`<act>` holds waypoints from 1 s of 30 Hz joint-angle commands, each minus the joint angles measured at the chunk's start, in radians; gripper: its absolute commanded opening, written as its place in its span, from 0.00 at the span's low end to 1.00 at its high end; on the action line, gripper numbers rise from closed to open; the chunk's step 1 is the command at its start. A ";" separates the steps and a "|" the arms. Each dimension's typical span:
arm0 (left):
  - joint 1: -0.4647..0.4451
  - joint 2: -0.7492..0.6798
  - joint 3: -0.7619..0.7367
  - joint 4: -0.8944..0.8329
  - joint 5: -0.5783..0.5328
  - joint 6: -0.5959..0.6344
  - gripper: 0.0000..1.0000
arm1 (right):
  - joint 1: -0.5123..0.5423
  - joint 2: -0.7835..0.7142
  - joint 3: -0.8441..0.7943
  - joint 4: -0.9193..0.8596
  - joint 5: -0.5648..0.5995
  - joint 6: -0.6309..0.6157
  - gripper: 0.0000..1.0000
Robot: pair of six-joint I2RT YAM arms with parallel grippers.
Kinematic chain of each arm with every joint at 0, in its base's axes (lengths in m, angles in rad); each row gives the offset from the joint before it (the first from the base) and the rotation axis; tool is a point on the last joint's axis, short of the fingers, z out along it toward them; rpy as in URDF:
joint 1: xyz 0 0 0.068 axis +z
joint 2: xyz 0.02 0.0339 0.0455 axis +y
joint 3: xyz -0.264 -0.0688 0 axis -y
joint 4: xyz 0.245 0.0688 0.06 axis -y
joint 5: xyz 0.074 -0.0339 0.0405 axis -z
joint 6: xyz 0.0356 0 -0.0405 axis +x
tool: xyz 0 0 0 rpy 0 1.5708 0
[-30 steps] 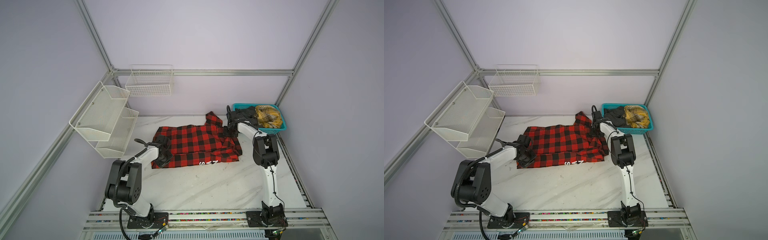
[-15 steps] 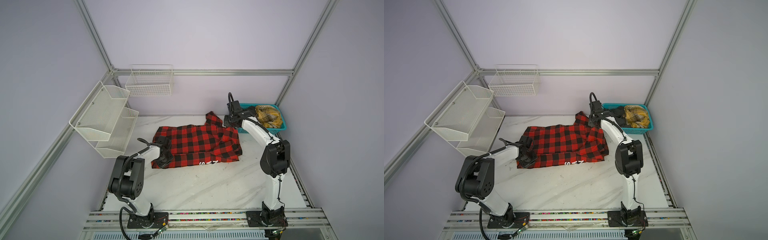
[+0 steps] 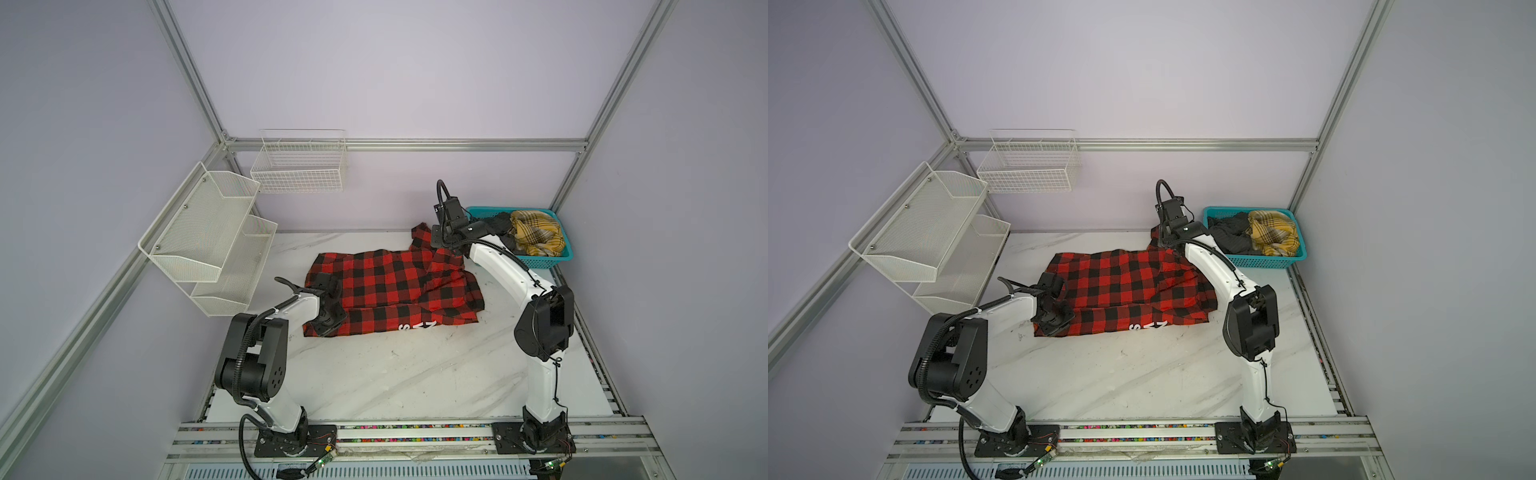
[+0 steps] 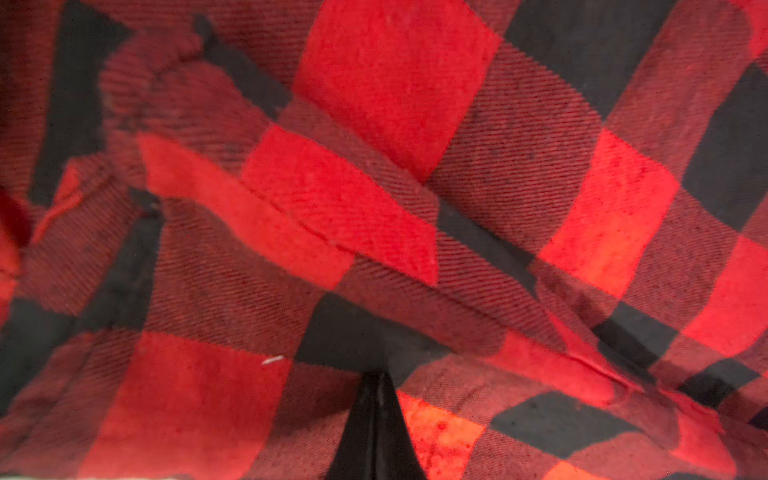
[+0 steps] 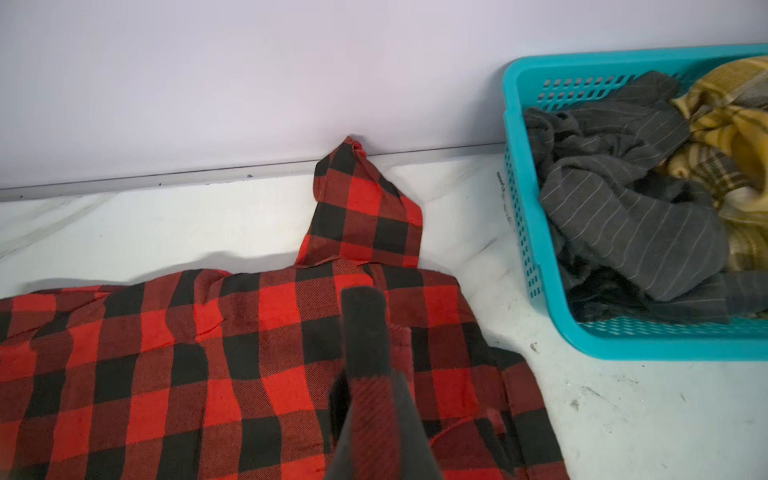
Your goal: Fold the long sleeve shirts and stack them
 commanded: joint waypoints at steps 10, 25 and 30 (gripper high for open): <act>0.003 -0.161 0.034 0.035 0.140 -0.050 0.24 | 0.206 -0.110 -0.232 0.174 0.051 0.095 0.00; -0.074 -0.098 0.118 0.098 0.261 -0.150 0.62 | 0.364 -0.279 -0.526 0.118 -0.047 0.342 0.77; -0.139 -0.054 0.220 0.095 0.282 -0.215 0.65 | 0.167 -0.274 -0.499 0.047 -0.249 0.331 0.54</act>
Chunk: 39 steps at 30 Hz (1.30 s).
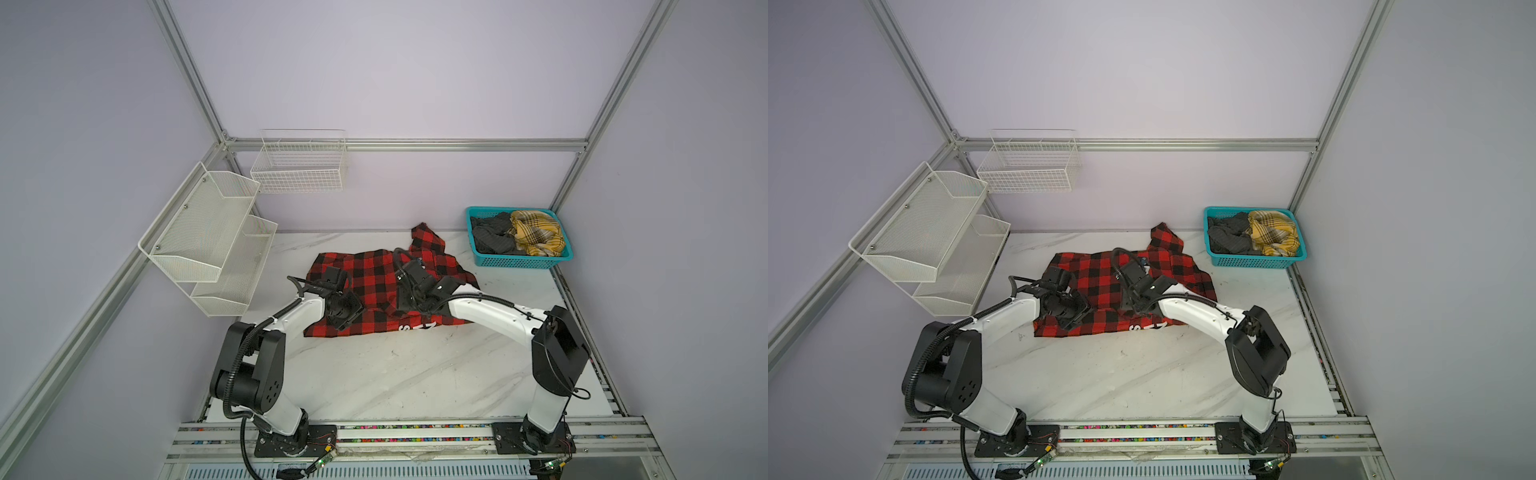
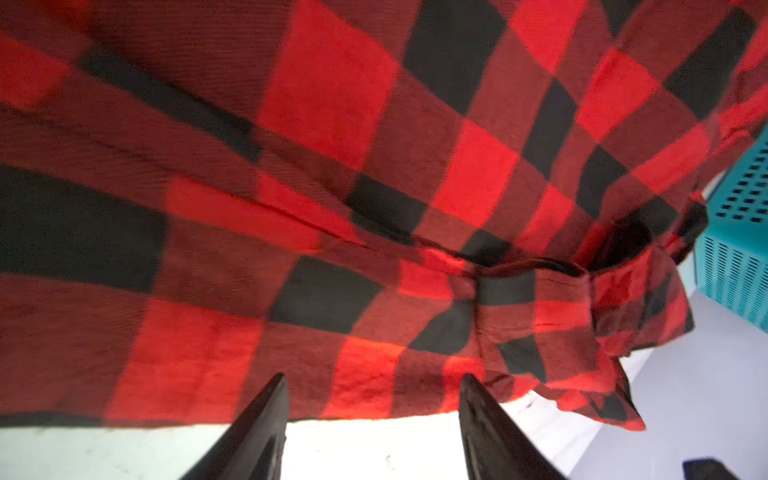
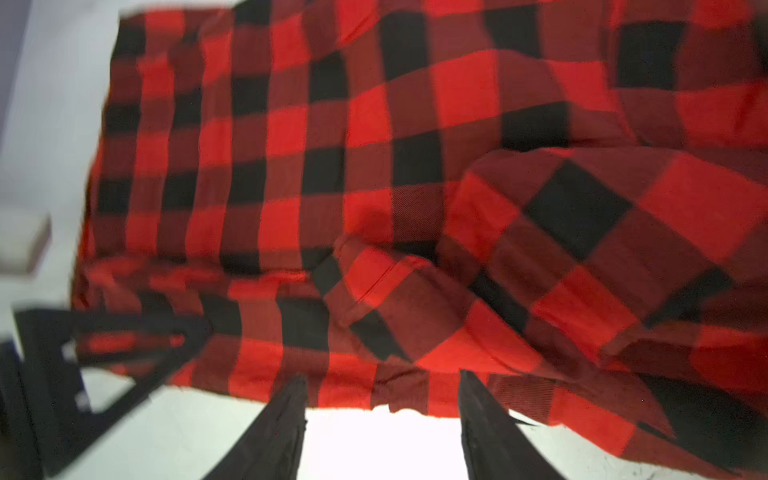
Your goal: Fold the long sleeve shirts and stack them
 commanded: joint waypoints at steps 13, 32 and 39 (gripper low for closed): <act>-0.062 0.143 0.354 -0.081 -0.007 -0.060 0.65 | -0.183 0.199 0.161 -0.028 -0.520 -0.183 0.61; 0.058 0.028 0.048 -0.048 0.059 0.008 0.56 | -0.143 0.399 0.291 -0.105 -0.463 -0.268 0.09; 0.087 0.003 0.006 -0.061 0.017 0.040 0.55 | -0.148 0.327 0.393 -0.125 -0.328 -0.222 0.00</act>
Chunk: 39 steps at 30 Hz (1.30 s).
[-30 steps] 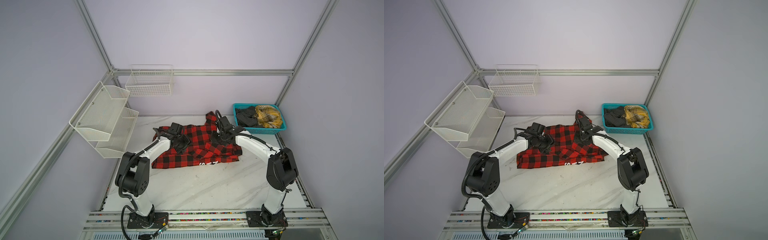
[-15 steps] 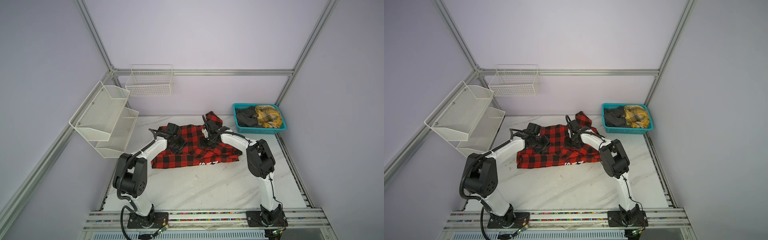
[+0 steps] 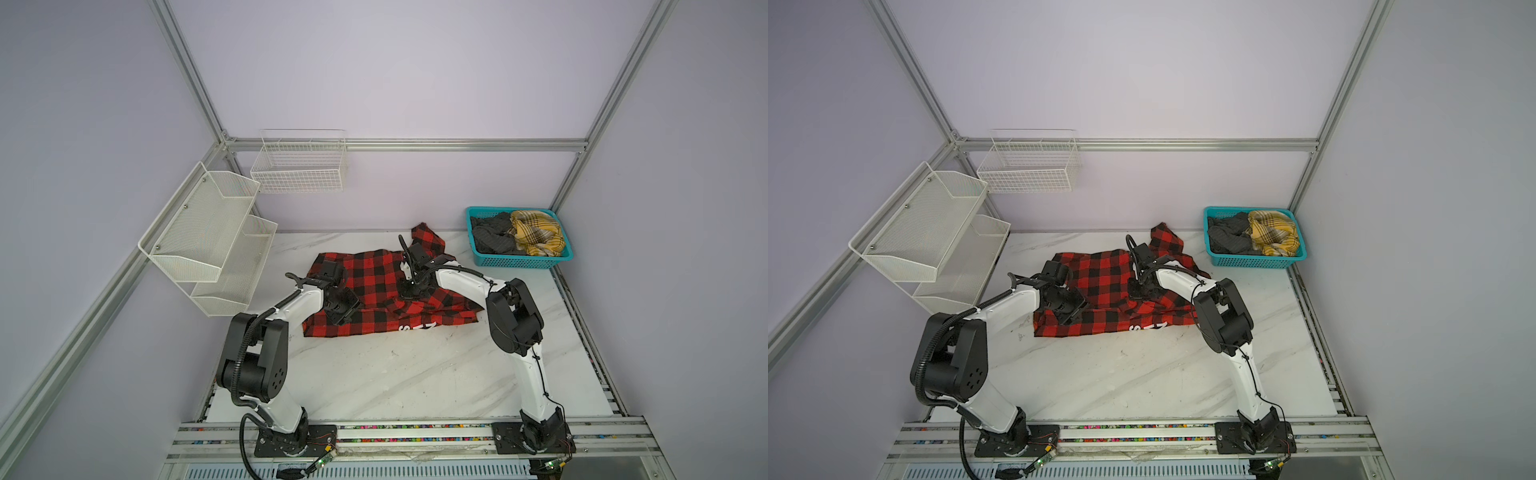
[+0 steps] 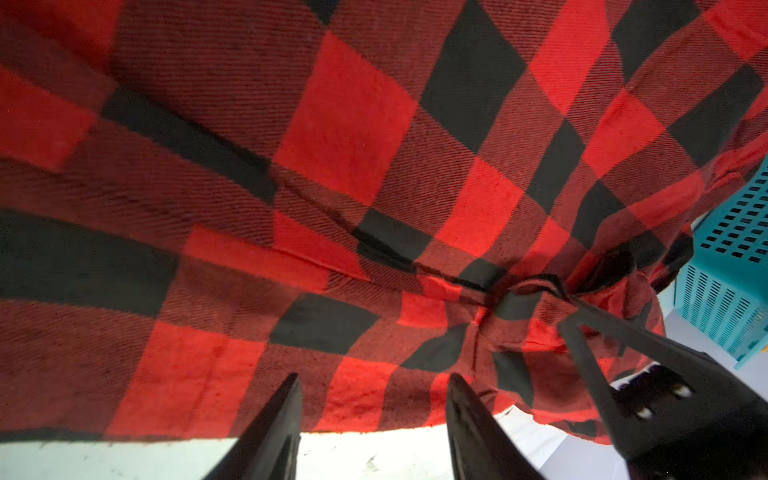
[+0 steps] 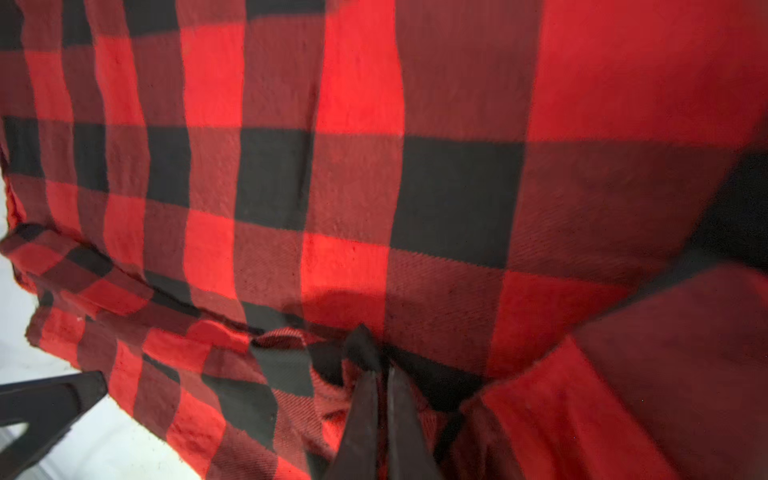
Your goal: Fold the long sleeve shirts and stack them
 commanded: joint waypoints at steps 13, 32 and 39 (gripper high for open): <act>0.078 -0.170 -0.087 -0.016 -0.013 0.002 0.63 | 0.300 -0.160 -0.052 0.203 0.450 0.159 0.10; -0.024 -0.145 -0.113 -0.102 0.015 -0.117 0.69 | 0.062 -0.429 -0.365 0.095 0.316 0.401 0.50; -0.088 -0.056 -0.076 -0.113 0.022 -0.141 0.60 | -0.014 -0.411 -0.403 0.097 0.253 0.407 0.43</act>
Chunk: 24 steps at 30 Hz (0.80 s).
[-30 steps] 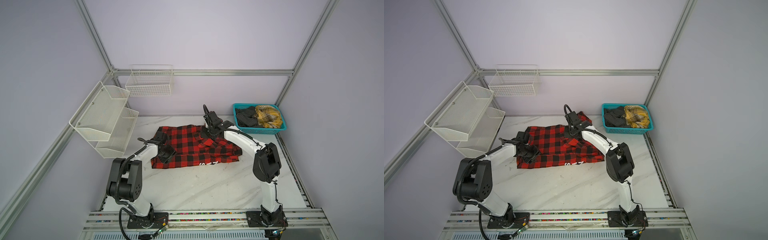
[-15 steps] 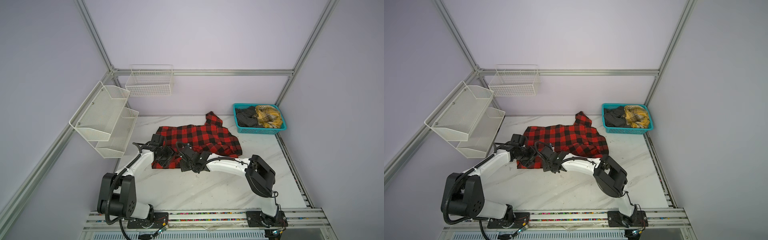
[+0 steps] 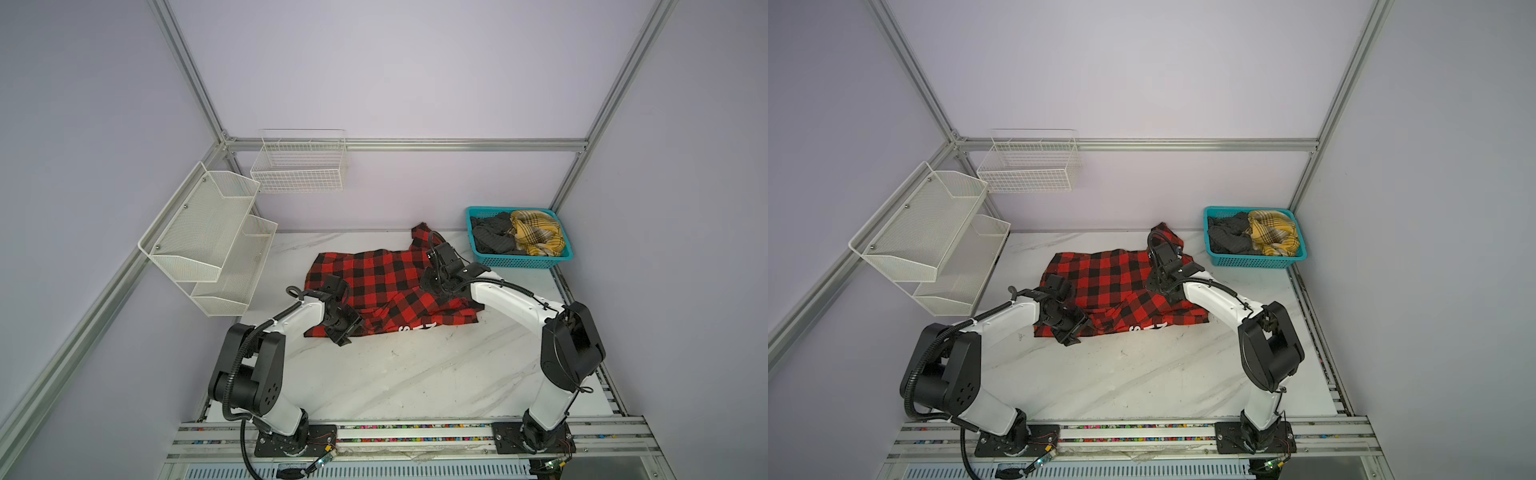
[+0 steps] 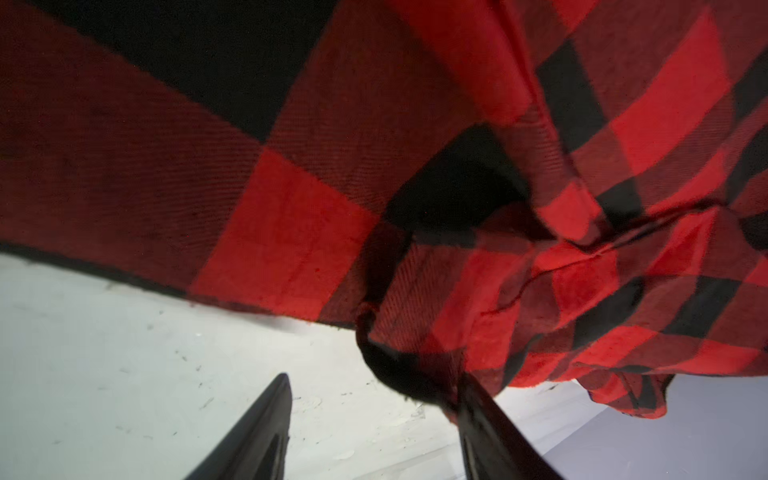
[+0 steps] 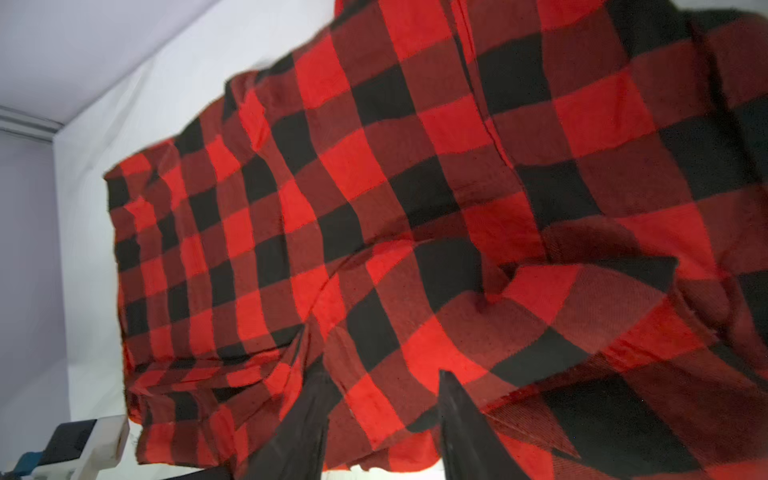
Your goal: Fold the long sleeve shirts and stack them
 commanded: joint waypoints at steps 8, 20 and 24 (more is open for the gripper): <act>-0.021 0.044 0.124 -0.025 -0.006 -0.026 0.38 | -0.008 0.023 -0.047 -0.033 -0.084 0.016 0.39; -0.021 0.036 0.205 -0.073 -0.030 0.031 0.00 | -0.026 -0.040 -0.084 -0.034 -0.051 0.013 0.43; -0.007 0.000 0.358 -0.202 -0.124 0.146 0.00 | -0.083 -0.086 -0.118 0.012 -0.126 -0.001 0.66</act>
